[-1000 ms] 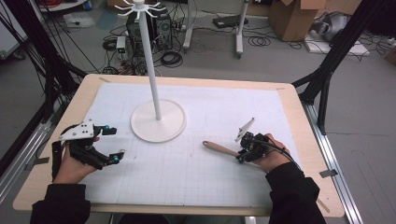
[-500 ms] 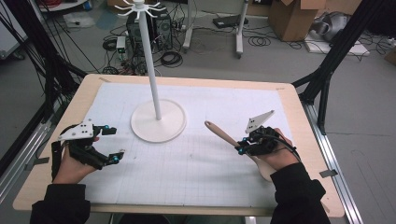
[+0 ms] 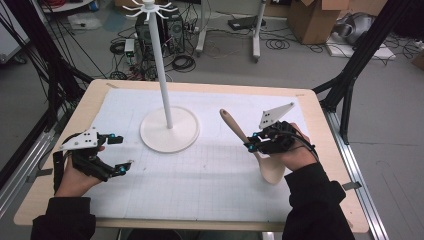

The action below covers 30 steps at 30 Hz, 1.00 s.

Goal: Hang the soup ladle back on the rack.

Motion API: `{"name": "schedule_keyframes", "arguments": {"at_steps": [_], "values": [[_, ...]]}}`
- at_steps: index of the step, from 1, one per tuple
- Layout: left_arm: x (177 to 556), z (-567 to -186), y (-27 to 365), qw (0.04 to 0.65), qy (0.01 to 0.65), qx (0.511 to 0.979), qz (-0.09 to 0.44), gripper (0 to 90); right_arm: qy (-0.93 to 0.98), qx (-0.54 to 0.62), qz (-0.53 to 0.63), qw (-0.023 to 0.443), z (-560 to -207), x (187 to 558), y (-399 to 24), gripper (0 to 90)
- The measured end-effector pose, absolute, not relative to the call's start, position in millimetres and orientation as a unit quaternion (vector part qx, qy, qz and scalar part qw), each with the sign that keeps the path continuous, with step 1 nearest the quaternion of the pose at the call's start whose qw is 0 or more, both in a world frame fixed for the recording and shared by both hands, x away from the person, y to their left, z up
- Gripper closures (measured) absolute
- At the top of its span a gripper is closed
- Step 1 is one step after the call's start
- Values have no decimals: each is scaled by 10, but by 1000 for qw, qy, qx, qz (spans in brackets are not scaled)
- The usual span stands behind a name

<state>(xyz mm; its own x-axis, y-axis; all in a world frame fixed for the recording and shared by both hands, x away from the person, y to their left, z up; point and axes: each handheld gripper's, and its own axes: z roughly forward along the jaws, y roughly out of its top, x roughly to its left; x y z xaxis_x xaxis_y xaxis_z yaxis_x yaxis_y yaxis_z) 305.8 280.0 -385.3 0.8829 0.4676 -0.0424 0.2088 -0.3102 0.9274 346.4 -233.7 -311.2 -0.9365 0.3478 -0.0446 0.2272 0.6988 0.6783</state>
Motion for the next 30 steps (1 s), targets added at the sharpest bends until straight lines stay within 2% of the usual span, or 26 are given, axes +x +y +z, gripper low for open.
{"name": "schedule_keyframes", "arguments": {"at_steps": [14, 30], "values": [[3064, -3855, 2780, 548, 208, 802, 115, 17, 908, 142, 388, 71, -2666, 3741, -2150, 774], [3061, -3850, 2804, 552, 208, 799, 115, 17, 907, 109, 400, 77, -2249, 3900, -1817, 774]]}}
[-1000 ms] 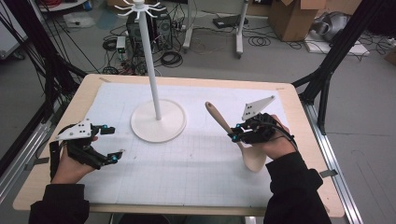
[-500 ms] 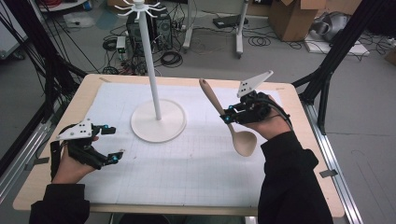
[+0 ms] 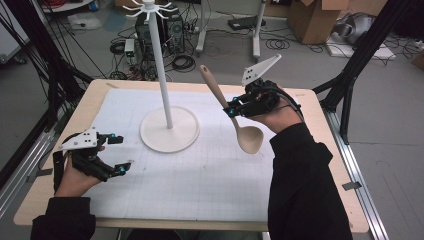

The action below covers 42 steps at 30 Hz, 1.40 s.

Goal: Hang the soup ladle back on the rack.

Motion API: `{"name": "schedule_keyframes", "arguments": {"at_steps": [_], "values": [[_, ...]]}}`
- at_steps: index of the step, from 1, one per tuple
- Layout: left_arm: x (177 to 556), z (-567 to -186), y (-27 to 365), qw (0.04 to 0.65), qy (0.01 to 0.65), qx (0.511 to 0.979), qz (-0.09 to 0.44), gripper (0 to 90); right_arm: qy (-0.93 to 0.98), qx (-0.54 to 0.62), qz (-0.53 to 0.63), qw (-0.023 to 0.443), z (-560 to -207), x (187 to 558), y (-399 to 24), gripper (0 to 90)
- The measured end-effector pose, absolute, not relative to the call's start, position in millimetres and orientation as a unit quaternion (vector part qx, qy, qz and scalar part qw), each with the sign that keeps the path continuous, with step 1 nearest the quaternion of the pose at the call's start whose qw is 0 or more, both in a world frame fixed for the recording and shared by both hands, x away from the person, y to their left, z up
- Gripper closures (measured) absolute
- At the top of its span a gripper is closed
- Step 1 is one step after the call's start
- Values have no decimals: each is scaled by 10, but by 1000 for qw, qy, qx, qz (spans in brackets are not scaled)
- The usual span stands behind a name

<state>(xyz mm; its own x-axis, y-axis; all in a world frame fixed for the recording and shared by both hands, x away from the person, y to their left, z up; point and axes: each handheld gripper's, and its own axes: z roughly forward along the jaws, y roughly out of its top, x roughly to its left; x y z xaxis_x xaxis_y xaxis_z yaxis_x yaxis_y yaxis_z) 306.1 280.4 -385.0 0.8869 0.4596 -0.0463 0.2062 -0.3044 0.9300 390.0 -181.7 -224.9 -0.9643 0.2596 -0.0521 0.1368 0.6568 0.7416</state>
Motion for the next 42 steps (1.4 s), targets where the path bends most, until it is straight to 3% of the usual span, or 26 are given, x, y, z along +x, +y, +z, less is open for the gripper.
{"name": "schedule_keyframes", "arguments": {"at_steps": [12, 42], "values": [[3062, -3852, 2795, 553, 205, 800, 112, 17, 897, 126, 416, 80, -1882, 4105, -1735, 774], [3027, -3829, 2787, 555, 200, 800, 113, 17, 905, 118, 399, 94, -1500, 4350, -1180, 773]]}}
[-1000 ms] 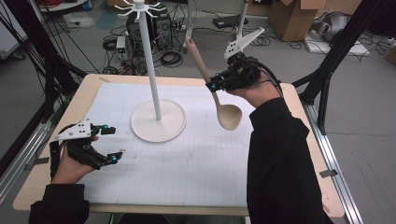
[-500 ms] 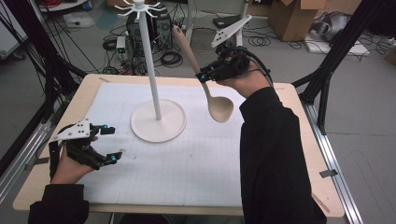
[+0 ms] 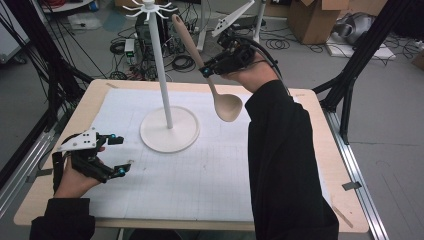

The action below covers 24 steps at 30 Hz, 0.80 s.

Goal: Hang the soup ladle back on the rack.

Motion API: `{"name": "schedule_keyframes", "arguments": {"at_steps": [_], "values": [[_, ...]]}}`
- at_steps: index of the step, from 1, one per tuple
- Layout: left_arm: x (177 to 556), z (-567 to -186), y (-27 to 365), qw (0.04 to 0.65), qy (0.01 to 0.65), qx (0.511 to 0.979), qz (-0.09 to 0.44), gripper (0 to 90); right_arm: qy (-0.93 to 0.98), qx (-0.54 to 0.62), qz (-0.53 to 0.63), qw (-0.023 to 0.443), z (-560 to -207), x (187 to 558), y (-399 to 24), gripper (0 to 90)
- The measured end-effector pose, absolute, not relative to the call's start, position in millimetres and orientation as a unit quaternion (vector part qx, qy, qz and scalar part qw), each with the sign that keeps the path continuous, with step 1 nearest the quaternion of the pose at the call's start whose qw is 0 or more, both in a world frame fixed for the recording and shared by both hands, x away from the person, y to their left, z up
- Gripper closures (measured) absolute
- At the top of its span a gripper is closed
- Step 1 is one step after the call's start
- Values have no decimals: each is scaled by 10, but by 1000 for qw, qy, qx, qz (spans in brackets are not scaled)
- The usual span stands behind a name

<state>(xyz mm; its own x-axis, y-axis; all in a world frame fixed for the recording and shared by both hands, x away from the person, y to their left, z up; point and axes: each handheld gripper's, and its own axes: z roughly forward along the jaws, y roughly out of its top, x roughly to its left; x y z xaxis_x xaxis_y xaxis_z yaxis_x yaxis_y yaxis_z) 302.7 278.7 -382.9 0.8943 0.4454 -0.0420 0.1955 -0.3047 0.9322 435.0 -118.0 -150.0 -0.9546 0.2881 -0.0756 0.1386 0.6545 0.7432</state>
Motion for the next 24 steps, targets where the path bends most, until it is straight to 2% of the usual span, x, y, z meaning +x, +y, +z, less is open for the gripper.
{"name": "schedule_keyframes", "arguments": {"at_steps": [24], "values": [[2981, -3811, 2842, 557, 202, 797, 116, 17, 909, 126, 387, 89, -1499, 4455, -1031, 773]]}}
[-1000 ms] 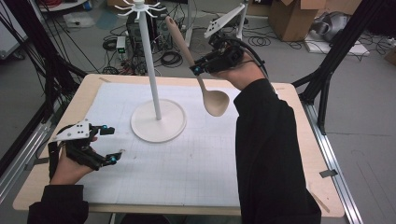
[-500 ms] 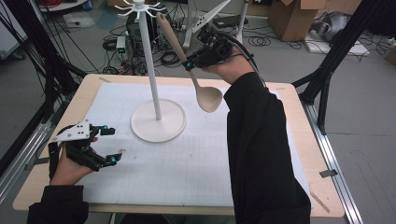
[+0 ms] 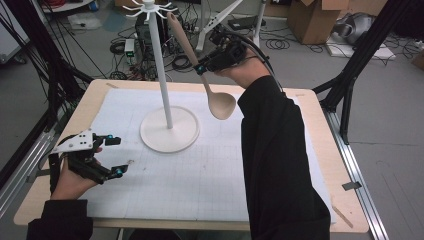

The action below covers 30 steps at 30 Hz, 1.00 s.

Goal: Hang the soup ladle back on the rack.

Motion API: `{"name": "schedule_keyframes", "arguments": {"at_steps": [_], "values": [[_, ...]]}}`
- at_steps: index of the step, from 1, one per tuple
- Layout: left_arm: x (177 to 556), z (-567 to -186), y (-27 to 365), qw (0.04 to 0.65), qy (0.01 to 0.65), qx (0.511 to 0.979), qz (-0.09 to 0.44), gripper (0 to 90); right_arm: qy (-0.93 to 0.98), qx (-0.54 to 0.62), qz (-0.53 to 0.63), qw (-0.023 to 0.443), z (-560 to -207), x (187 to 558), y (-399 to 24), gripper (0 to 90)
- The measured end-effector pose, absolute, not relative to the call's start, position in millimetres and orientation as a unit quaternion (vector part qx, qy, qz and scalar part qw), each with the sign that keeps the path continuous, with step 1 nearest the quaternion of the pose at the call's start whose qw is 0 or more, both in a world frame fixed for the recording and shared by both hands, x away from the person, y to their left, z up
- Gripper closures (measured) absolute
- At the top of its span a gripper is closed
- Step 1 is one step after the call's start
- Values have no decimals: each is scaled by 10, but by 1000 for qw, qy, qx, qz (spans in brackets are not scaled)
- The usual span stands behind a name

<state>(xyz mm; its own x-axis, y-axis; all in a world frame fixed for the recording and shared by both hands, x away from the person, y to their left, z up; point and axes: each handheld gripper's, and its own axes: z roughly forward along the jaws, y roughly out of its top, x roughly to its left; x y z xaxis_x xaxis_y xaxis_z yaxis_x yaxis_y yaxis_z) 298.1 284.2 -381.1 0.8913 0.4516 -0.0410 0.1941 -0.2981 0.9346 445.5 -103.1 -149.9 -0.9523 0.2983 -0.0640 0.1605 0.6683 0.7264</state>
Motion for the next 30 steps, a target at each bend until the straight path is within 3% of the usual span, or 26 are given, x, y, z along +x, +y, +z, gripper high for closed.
{"name": "schedule_keyframes", "arguments": {"at_steps": [30], "values": [[2873, -3816, 2980, 555, 213, 795, 122, 17, 912, 148, 374, 83, -1550, 4592, -894, 773]]}}
